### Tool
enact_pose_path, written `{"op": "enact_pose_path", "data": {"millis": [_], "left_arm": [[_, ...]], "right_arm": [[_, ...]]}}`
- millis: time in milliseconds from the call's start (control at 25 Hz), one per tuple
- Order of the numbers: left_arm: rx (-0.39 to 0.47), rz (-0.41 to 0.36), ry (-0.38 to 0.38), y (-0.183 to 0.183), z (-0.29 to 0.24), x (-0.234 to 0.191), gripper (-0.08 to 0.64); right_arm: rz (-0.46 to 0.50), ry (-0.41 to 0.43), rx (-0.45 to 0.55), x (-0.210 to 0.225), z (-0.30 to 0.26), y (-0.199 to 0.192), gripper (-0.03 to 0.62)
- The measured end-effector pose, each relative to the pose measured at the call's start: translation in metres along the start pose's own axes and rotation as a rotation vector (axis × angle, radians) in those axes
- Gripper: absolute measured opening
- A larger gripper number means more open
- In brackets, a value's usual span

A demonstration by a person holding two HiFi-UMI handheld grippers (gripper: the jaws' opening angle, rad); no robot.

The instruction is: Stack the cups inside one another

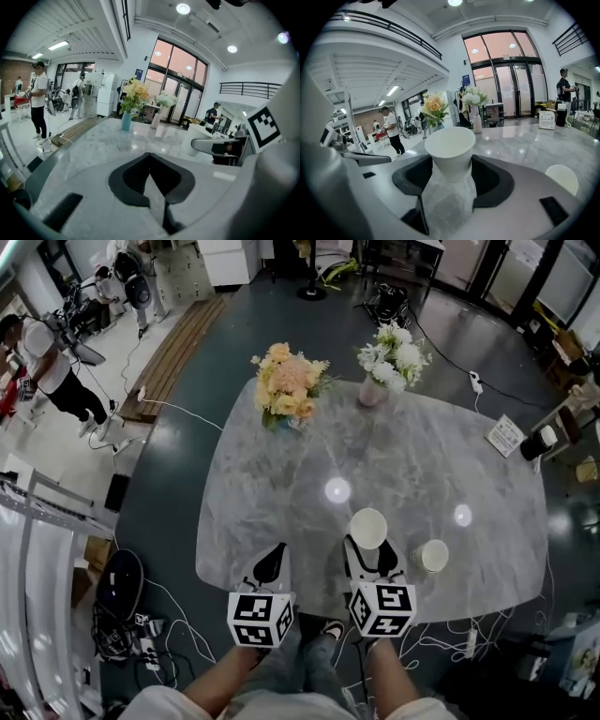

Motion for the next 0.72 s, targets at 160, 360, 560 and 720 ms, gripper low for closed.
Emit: {"op": "enact_pose_path", "data": {"millis": [160, 360, 560, 720], "left_arm": [[0.010, -0.017, -0.021, 0.002, 0.003, 0.016, -0.005], [0.009, -0.030, -0.058, 0.002, 0.003, 0.041, -0.005], [0.002, -0.051, -0.121, -0.002, 0.001, 0.077, -0.005], [-0.013, -0.077, -0.171, -0.009, -0.001, 0.104, -0.005]], "right_arm": [[-0.012, -0.018, 0.018, 0.010, 0.019, 0.003, 0.236], [-0.015, -0.054, 0.039, 0.024, 0.045, 0.008, 0.236], [-0.026, -0.107, 0.048, 0.043, 0.074, 0.008, 0.236], [-0.037, -0.154, 0.051, 0.060, 0.096, 0.004, 0.236]]}}
Point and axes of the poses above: the fingertips, and each gripper's own axes: z backward along the fingers, x to its right, y out of its top, the point moved 4 cm from there along z, backward along the fingers, and after that the axes turned 15 degrees about z, right-handed, at the moved point
